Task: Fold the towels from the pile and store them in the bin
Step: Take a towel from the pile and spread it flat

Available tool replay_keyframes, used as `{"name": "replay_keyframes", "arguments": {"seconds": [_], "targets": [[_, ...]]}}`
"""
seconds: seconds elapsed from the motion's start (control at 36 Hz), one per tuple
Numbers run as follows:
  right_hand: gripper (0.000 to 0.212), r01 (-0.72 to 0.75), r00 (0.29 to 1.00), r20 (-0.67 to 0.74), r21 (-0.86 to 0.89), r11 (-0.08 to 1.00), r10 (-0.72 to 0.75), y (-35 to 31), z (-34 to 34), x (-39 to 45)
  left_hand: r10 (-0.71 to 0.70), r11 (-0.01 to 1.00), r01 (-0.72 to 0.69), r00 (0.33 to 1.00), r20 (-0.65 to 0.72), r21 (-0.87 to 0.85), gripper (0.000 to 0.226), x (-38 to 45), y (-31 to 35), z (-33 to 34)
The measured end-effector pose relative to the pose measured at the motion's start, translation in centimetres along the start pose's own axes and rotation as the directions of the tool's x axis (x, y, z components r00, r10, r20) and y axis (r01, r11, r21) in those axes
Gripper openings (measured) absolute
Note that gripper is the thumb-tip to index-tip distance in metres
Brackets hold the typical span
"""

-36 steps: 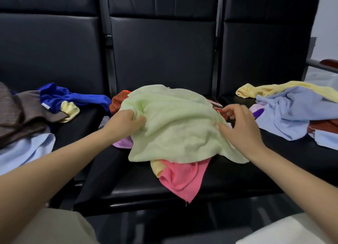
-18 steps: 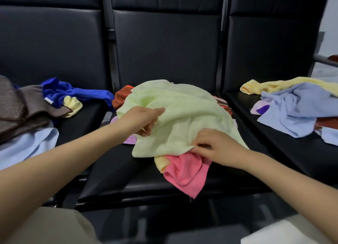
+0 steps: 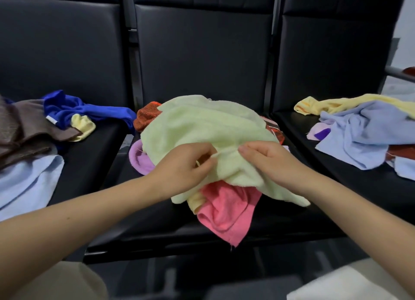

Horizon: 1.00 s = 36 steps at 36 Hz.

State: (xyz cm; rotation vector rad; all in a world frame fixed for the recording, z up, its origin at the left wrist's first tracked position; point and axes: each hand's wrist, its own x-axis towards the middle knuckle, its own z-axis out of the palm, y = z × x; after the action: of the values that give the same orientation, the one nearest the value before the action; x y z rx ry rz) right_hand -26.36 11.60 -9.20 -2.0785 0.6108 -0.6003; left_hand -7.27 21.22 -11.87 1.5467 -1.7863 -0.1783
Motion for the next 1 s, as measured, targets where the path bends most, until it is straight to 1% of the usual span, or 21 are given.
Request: {"name": "replay_keyframes", "arguments": {"seconds": [0.08, 0.14, 0.19, 0.25, 0.28, 0.33, 0.36, 0.44, 0.47, 0.5, 0.56, 0.61, 0.64, 0.69, 0.72, 0.78, 0.83, 0.89, 0.92, 0.94, 1.0], "targets": [[0.045, -0.042, 0.994, 0.101, -0.019, 0.999, 0.043, 0.3, -0.7, 0.3, -0.118, 0.984, 0.111, 0.992, -0.042, -0.137, 0.017, 0.7, 0.0, -0.1], [0.049, -0.078, 0.984, 0.157, -0.070, 0.994, 0.089, 0.4, -1.4, 0.5, -0.139, 0.974, 0.124, 0.988, -0.064, -0.190, 0.018, 1.3, 0.2, -0.9], [0.046, -0.079, 0.977, 0.188, -0.095, 0.992, 0.096, 0.4, -2.4, 0.9, -0.038, 0.996, 0.034, 0.999, -0.038, -0.085, 0.020, 1.8, 0.0, -2.2], [0.046, -0.074, 0.979, 0.181, -0.095, 0.993, 0.090, 0.5, -3.6, 1.3, 0.107, 0.985, -0.113, 0.993, 0.053, 0.130, 0.027, 2.2, -0.6, -3.7], [0.050, -0.076, 0.982, 0.167, -0.096, 0.992, 0.092, 0.6, -4.3, 1.4, 0.136, 0.967, -0.152, 0.986, 0.091, 0.206, 0.032, 2.3, -1.1, -4.3], [0.064, -0.104, 0.984, 0.136, -0.086, 0.991, 0.115, 1.0, -5.5, 1.8, 0.119, 0.959, -0.142, 0.987, 0.105, 0.246, 0.038, 2.5, -1.9, -5.4], [0.063, -0.119, 0.984, 0.120, -0.078, 0.990, 0.128, 1.3, -6.1, 1.8, 0.109, 0.961, -0.128, 0.990, 0.089, 0.245, 0.038, 2.6, -2.4, -5.8], [0.031, -0.193, 0.975, 0.113, -0.013, 0.981, 0.193, 2.3, -7.5, 2.0, 0.062, 0.964, -0.070, 0.997, 0.042, 0.256, 0.040, 2.8, -3.5, -7.0], [0.028, -0.215, 0.971, 0.107, -0.013, 0.977, 0.215, 2.6, -8.0, 2.0, 0.034, 0.963, -0.040, 0.999, 0.029, 0.267, 0.041, 2.9, -3.9, -7.3], [0.031, -0.231, 0.969, 0.090, -0.017, 0.973, 0.232, 3.0, -8.3, 2.1, -0.001, 0.965, -0.002, 1.000, 0.012, 0.264, 0.040, 2.9, -4.2, -7.6], [0.035, -0.247, 0.969, 0.023, 0.002, 0.969, 0.247, 3.8, -8.7, 2.4, -0.089, 0.972, 0.095, 0.995, -0.038, 0.215, 0.036, 3.0, -4.7, -7.8], [0.018, -0.241, 0.965, -0.081, 0.091, 0.966, 0.249, 4.6, -8.3, 3.0, -0.202, 0.969, 0.215, 0.973, -0.110, 0.118, 0.043, 3.1, -5.2, -7.7], [0.011, -0.240, 0.952, -0.157, 0.141, 0.960, 0.261, 5.1, -7.7, 3.4, -0.261, 0.962, 0.270, 0.955, -0.143, 0.050, 0.046, 3.3, -5.3, -7.5], [0.005, -0.278, 0.894, -0.280, 0.265, 0.924, 0.349, 5.6, -6.0, 4.5, -0.364, 0.931, 0.353, 0.910, -0.197, -0.087, 0.050, 3.6, -5.5, -6.9], [0.006, -0.305, 0.868, -0.284, 0.340, 0.890, 0.406, 5.6, -5.1, 5.1, -0.407, 0.913, 0.384, 0.886, -0.223, -0.140, 0.051, 3.8, -5.7, -6.5], [0.020, -0.329, 0.848, -0.237, 0.466, 0.821, 0.474, 5.7, -3.7, 6.1, -0.488, 0.869, 0.436, 0.831, -0.266, -0.232, 0.049, 4.2, -5.9, -5.9], [0.028, -0.294, 0.854, -0.238, 0.511, 0.807, 0.462, 5.6, -3.4, 6.5, -0.558, 0.821, 0.475, 0.785, -0.267, -0.317, 0.045, 4.5, -6.3, -5.3], [0.033, -0.233, 0.862, -0.278, 0.526, 0.818, 0.424, 5.1, -3.7, 6.4, -0.600, 0.788, 0.516, 0.764, -0.235, -0.336, 0.039, 4.7, -6.7, -4.9], [0.036, -0.207, 0.865, -0.303, 0.510, 0.835, 0.399, 4.9, -3.7, 6.2, -0.603, 0.787, 0.528, 0.769, -0.214, -0.318, 0.033, 4.7, -6.7, -4.8], [0.037, -0.190, 0.868, -0.335, 0.460, 0.867, 0.367, 4.8, -3.7, 6.0, -0.593, 0.795, 0.530, 0.782, -0.190, -0.296, 0.027, 4.7, -6.8, -4.7], [0.030, -0.157, 0.878, -0.408, 0.251, 0.955, 0.251, 4.3, -3.4, 5.5, -0.557, 0.820, 0.511, 0.816, -0.154, -0.258, 0.022, 4.6, -6.6, -4.5]]}}
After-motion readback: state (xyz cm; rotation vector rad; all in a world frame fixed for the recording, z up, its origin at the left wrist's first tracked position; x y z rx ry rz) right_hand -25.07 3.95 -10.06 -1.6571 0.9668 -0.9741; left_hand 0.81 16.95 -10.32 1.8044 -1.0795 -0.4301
